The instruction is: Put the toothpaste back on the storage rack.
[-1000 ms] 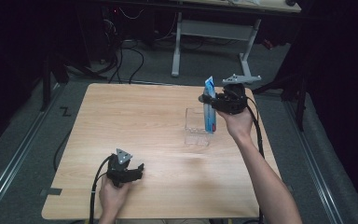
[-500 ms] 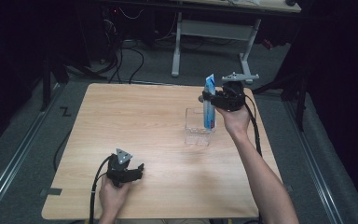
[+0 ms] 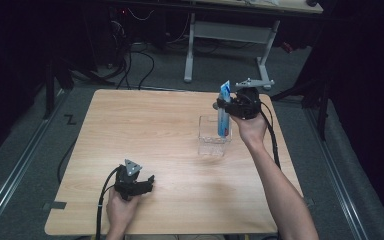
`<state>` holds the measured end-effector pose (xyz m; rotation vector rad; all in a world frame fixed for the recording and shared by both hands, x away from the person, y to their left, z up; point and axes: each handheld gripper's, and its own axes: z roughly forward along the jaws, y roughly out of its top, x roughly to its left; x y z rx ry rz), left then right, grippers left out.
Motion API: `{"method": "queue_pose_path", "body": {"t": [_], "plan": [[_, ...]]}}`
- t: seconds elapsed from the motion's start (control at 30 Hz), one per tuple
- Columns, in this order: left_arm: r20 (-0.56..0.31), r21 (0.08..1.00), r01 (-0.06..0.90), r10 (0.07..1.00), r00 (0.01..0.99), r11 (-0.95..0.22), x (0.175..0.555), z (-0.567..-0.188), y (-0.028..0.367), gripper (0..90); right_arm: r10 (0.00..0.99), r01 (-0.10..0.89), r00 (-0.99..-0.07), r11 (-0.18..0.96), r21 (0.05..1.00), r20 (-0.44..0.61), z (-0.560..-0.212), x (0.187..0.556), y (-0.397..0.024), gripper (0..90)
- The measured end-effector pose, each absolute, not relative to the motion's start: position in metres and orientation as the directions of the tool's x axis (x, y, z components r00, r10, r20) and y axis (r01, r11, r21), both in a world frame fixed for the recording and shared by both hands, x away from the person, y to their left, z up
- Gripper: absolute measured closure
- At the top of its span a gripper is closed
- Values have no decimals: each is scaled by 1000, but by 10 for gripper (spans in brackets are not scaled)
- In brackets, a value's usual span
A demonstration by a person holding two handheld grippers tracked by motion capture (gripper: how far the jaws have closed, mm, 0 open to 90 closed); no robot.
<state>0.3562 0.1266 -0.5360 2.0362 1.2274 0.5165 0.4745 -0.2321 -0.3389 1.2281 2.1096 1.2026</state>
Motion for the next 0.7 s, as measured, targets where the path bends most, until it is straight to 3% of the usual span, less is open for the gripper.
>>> {"method": "queue_pose_path", "body": {"t": [0.7], "plan": [[-15, 734, 604, 881, 473, -311, 356, -536, 127, 216, 863, 537, -498, 234, 810, 81, -364, 477, -235, 697]]}}
